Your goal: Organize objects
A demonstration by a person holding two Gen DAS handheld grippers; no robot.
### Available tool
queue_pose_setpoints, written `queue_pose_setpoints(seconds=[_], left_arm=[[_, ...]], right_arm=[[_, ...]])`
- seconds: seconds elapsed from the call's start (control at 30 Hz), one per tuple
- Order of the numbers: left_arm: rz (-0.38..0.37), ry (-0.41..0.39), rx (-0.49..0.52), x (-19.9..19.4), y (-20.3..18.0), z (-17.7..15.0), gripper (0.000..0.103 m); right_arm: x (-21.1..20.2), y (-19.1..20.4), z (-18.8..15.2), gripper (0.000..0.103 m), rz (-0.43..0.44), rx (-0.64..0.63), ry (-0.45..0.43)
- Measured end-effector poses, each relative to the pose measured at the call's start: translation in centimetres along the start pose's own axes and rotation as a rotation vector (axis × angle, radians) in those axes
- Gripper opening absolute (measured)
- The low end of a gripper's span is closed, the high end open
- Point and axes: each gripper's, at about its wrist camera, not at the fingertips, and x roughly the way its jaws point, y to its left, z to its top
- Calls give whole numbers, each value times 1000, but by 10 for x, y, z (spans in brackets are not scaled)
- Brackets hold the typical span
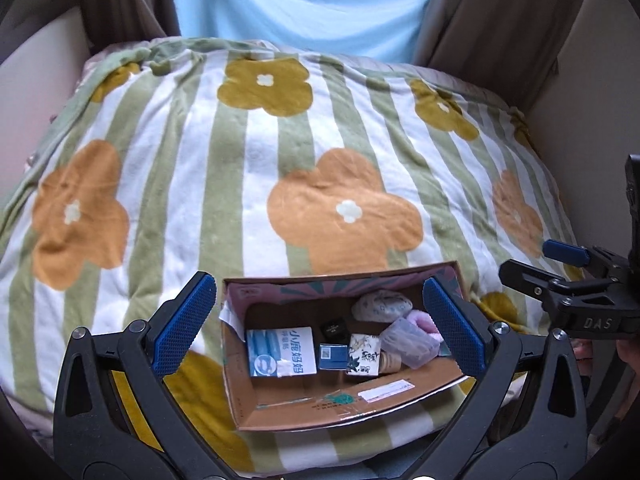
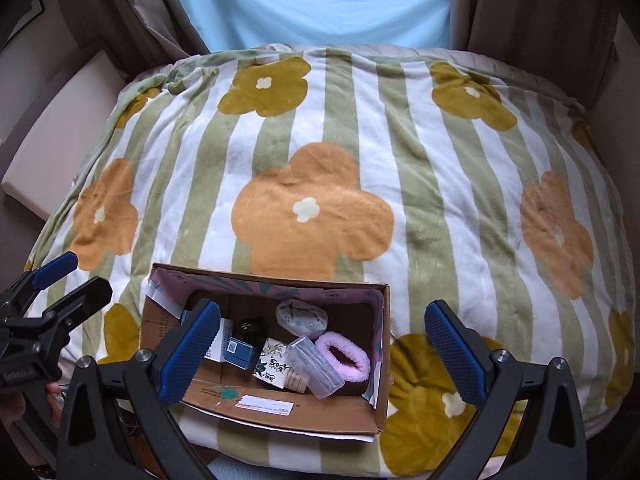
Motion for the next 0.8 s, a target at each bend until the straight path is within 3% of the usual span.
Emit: queue_pose_setpoints(seconds=[0.1,0.3,0.8], left_arm=[[39,-7,-12,-7,4,-1,103],[48,-6,-83,-14,21,-5,103],[47,-21,-36,-15,17,11,103]], right_arm=[[-11,4,1,102,2,-4,-9],[-22,4,-1,102,-13,15,-21],[-26,-2,10,102,-27,60,-37]])
